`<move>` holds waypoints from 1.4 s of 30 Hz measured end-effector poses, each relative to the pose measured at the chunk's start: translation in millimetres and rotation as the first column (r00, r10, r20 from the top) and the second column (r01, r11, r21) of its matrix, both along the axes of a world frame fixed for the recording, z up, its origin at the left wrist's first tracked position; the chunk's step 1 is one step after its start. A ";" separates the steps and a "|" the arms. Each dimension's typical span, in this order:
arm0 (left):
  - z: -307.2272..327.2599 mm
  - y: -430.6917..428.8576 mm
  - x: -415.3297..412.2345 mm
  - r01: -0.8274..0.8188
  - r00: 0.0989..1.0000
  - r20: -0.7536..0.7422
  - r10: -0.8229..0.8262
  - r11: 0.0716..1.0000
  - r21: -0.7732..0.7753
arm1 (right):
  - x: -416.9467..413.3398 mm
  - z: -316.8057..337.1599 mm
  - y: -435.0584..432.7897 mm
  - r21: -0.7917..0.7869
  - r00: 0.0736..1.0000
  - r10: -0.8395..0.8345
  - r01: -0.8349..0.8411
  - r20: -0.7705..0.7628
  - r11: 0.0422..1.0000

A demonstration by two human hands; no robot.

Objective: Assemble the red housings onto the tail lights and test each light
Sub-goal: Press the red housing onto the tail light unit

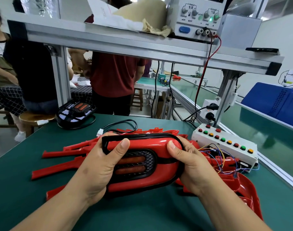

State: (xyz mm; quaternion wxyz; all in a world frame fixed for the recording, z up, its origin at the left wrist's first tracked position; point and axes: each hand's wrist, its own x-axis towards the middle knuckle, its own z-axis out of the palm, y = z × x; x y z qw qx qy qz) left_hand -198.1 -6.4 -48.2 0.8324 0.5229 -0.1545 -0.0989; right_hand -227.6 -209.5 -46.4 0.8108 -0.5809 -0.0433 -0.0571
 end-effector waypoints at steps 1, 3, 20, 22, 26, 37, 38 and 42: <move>0.0 -0.5 0.5 -0.009 1.000 -0.004 0.009 1.000 -0.002 | -0.1 0.7 0.9 0.007 1.000 -0.010 0.010 0.002 1.000; -1.7 -2.6 1.9 -0.018 1.000 -0.022 0.018 1.000 -0.007 | 0.5 1.3 2.6 0.008 0.999 -0.036 0.036 0.002 0.999; -2.6 12.4 18.3 0.221 0.944 -0.265 -0.196 0.973 0.071 | -1.7 6.7 -10.8 -0.049 0.973 -0.021 0.010 -0.229 0.999; -0.5 11.6 15.9 0.202 0.959 -0.221 -0.175 0.974 0.103 | -2.8 8.0 -9.9 -0.048 0.977 -0.038 0.028 -0.209 0.998; 0.8 11.7 15.2 0.207 0.961 -0.212 -0.177 0.970 0.125 | -2.1 7.8 -6.0 -0.049 0.982 -0.085 0.078 -0.171 0.996; 0.2 12.6 13.4 0.210 0.960 -0.190 -0.206 0.978 0.001 | -0.2 2.6 -7.3 -0.045 0.995 -0.040 0.036 -0.091 0.998; -0.4 12.0 13.3 0.198 0.964 -0.179 -0.195 0.980 0.003 | 0.2 2.0 -6.7 -0.047 0.996 -0.044 0.040 -0.084 0.998; -1.2 10.5 11.9 0.182 0.974 -0.138 -0.180 0.983 0.000 | 2.0 0.0 -6.2 -0.089 0.994 -0.092 0.086 -0.059 0.992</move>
